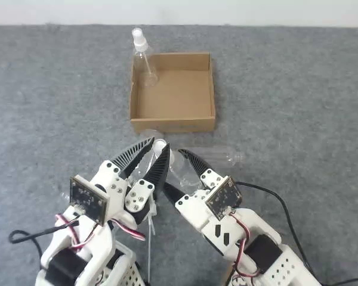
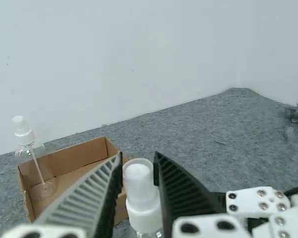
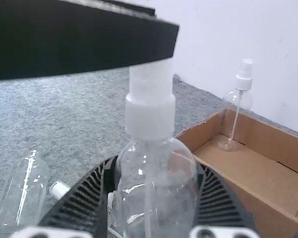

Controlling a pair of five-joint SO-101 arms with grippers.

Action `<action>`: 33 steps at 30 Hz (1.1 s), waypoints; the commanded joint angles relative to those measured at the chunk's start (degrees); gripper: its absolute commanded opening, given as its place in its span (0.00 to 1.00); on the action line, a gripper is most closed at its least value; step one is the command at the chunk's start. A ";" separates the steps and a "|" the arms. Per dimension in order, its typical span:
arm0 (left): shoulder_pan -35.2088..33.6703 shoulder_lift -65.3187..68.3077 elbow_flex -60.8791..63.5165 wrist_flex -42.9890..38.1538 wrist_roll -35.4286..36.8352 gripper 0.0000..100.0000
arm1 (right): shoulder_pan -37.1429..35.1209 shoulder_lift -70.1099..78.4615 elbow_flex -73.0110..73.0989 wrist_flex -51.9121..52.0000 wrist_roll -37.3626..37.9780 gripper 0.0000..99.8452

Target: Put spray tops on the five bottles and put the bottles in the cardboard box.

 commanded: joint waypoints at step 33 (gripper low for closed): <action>8.00 -0.09 -3.56 6.95 -5.98 0.18 | 2.77 -0.84 0.70 -1.10 -0.53 0.10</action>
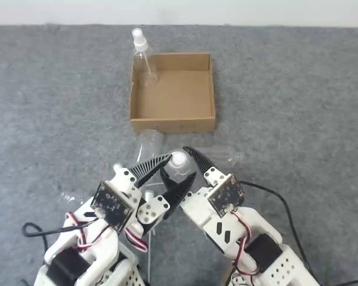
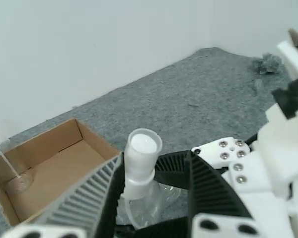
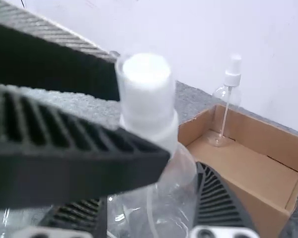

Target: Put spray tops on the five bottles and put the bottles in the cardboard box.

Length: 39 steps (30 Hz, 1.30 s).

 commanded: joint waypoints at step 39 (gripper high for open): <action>-29.63 -0.18 -4.18 -9.41 11.78 0.18 | 9.27 -0.04 -4.75 6.64 -0.97 0.10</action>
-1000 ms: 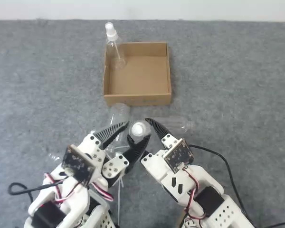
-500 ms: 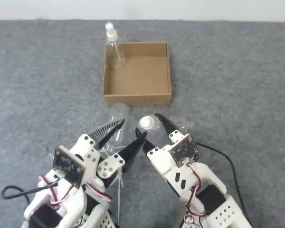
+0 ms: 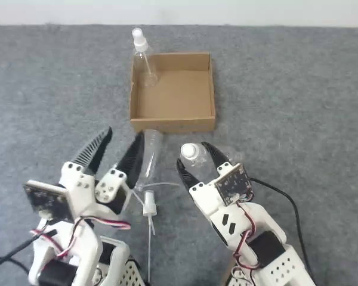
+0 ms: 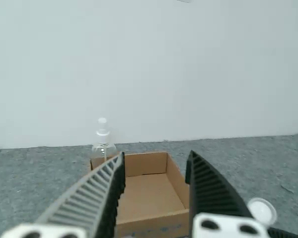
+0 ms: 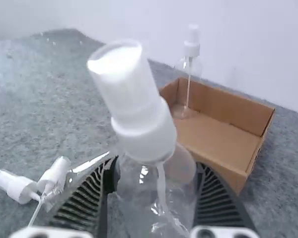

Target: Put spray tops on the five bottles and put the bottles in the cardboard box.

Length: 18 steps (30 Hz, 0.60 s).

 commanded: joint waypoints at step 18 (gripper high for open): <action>-19.87 -0.18 16.04 -7.82 6.33 0.18 | 0.84 -0.04 -9.41 5.85 -3.96 0.10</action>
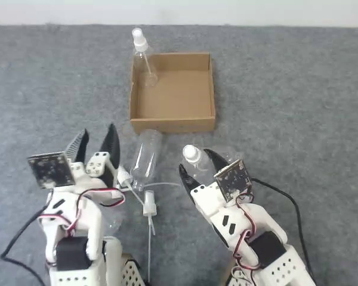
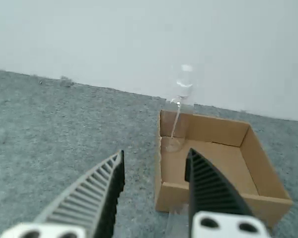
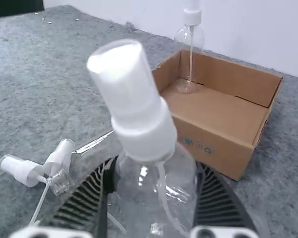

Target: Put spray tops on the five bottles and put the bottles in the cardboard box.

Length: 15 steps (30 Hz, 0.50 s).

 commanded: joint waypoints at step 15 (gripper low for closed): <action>-3.25 -0.79 2.24 -1.93 2.55 0.18 | 0.84 15.69 -28.84 -5.14 1.67 0.10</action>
